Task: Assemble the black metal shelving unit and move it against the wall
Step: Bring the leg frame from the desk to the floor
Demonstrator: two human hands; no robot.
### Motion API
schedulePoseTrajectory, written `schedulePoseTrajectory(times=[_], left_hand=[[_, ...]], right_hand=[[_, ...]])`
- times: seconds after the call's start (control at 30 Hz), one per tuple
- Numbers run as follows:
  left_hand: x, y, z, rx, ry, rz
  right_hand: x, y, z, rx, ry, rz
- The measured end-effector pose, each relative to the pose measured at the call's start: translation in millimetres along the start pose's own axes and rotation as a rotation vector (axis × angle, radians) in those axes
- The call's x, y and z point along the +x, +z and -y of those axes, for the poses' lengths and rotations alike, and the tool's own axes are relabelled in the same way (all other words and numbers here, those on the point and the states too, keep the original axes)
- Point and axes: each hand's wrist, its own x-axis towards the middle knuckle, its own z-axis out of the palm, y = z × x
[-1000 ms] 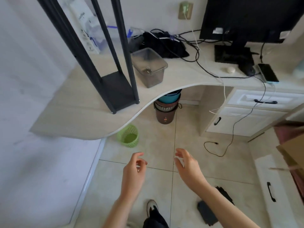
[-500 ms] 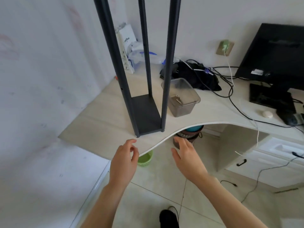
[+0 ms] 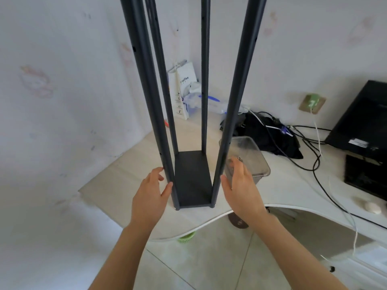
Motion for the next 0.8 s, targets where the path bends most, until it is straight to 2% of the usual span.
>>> schedulePoseTrajectory(times=[0.27, 0.4, 0.6, 0.8], left_hand=[[33, 2, -5, -0.18, 0.027, -0.002], [49, 6, -2, -0.255, 0.05, 0.076], [57, 12, -1, -0.517, 0.053, 0.195], [61, 16, -7, -0.621, 0.027, 0.194]], right_hand=[[37, 11, 7, 0.153, 0.095, -0.048], [48, 17, 6, 0.215, 0.15, -0.073], [56, 33, 5, 0.289, 0.213, -0.122], [64, 33, 6, 0.363, 0.216, -0.129]])
